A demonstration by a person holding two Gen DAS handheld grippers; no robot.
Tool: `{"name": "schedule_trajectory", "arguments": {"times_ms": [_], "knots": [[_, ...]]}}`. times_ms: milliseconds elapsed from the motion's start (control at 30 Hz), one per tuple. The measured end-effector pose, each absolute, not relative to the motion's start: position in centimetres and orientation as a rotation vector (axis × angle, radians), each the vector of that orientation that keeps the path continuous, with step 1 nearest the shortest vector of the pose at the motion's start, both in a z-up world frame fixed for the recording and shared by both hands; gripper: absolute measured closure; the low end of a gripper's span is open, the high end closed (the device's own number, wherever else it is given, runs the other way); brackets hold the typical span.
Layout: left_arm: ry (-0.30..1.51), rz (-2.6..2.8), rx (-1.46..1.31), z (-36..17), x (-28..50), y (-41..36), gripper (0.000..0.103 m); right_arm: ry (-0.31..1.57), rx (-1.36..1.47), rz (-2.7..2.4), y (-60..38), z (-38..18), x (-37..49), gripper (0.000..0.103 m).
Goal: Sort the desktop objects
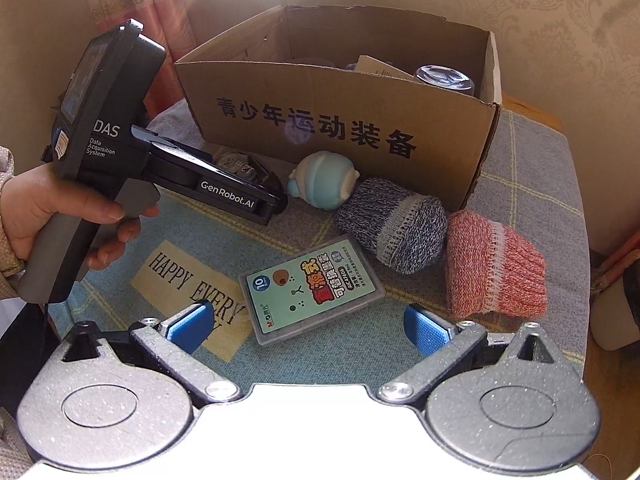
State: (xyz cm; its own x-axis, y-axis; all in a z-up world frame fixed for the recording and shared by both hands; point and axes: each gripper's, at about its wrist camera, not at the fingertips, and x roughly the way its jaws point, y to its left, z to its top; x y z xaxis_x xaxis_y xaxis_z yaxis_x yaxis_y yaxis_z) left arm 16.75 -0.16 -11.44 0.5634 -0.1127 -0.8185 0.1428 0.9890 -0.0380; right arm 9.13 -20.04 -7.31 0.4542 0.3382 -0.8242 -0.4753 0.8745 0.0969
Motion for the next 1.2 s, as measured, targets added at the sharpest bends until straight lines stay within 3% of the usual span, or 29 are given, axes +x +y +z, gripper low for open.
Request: {"name": "schedule_trajectory", "arguments": {"times_ms": [1033, 1200], "knots": [[0.950, -0.167, 0.034, -11.3, 16.6, 0.0, 0.004, 1.047, -0.218, 0.566, -17.0, -10.2, 12.8, 0.000], [0.951, -0.183, 0.047, -11.3, 16.7, 0.1, 0.004, 1.124, -0.066, 0.528, -18.0, -9.6, 11.9, 0.000]]}}
